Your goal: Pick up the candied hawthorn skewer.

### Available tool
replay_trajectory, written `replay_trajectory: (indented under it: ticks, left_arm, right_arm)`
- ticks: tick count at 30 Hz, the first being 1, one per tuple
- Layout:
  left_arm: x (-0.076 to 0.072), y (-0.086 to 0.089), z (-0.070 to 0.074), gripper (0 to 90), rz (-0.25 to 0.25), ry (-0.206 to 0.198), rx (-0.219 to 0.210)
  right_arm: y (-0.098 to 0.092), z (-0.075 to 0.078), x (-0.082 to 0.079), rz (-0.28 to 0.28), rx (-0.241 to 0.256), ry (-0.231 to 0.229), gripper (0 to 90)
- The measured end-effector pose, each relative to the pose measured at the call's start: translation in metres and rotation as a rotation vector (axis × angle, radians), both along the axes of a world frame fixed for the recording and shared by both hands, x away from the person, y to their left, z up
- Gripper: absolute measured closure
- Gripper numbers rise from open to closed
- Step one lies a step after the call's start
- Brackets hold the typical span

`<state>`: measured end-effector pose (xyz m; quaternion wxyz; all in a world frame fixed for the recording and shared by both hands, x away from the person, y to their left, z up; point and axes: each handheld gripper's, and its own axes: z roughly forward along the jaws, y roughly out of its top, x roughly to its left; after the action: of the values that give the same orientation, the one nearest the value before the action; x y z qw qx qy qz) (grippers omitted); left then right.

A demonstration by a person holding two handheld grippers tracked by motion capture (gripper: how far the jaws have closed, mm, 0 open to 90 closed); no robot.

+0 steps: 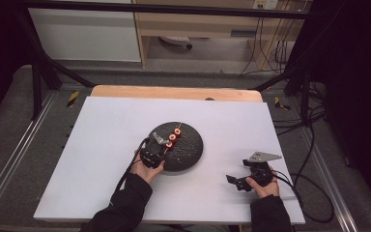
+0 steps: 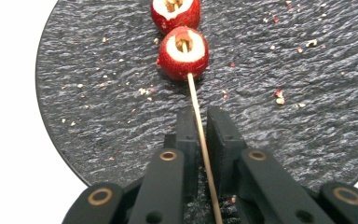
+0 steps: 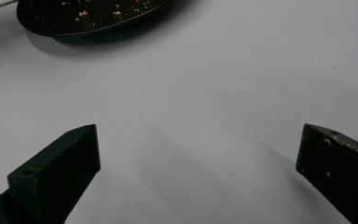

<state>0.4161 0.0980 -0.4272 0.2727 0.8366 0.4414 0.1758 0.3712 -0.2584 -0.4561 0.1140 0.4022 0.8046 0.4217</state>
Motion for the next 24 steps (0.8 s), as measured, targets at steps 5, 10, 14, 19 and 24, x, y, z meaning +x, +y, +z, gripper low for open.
replay_trajectory:
  ticks: [5, 10, 14, 19, 24]
  left_arm:
    - [0.001, 0.002, 0.000, 87.3, 0.021, 0.001, -0.003]
    - [0.000, 0.005, 0.000, 87.8, 0.023, -0.003, -0.022]
    - [-0.002, 0.010, 0.003, 88.0, 0.017, -0.018, -0.053]
    - [-0.004, 0.016, 0.006, 88.0, 0.011, -0.032, -0.089]
    - [-0.008, 0.025, 0.010, 88.1, -0.003, -0.055, -0.122]
  right_arm:
    - [0.000, 0.000, 0.000, 0.000, -0.001, 0.002, 0.4]
    - [0.000, 0.000, 0.000, 0.000, 0.000, 0.002, 0.4]
    - [0.000, 0.000, 0.000, 0.003, 0.000, 0.001, 0.4]
    - [0.000, 0.000, 0.000, 0.002, 0.002, 0.002, 0.4]
    - [0.000, 0.000, 0.000, -0.002, 0.004, 0.002, 0.4]
